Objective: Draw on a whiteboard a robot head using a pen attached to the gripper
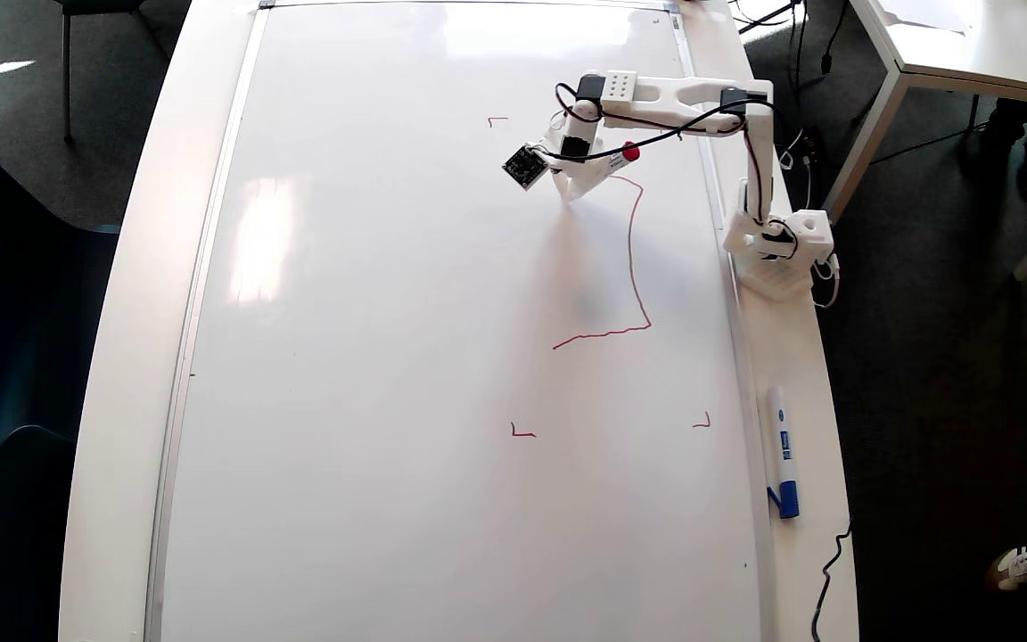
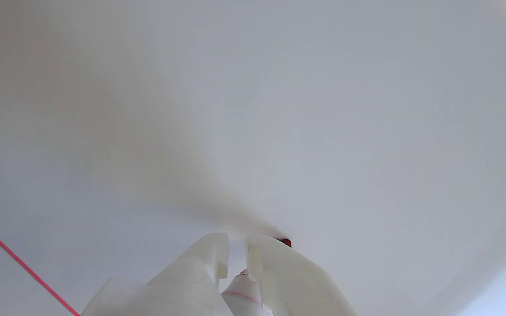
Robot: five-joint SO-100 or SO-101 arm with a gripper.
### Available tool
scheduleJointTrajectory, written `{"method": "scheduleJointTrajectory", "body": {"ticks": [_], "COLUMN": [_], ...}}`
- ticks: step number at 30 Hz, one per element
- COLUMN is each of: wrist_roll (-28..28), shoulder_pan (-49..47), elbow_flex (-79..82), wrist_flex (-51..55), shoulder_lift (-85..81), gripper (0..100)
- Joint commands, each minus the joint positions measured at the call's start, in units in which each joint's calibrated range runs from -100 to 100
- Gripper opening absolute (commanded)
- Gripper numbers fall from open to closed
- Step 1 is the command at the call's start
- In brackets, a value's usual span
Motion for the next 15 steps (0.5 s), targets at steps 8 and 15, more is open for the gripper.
{"method": "scheduleJointTrajectory", "body": {"ticks": [8,15], "wrist_roll": [-0.7,-0.6], "shoulder_pan": [-3.0,-2.8], "elbow_flex": [-8.0,-11.6], "wrist_flex": [-0.1,-0.2], "shoulder_lift": [4.9,6.9], "gripper": [1,1]}}
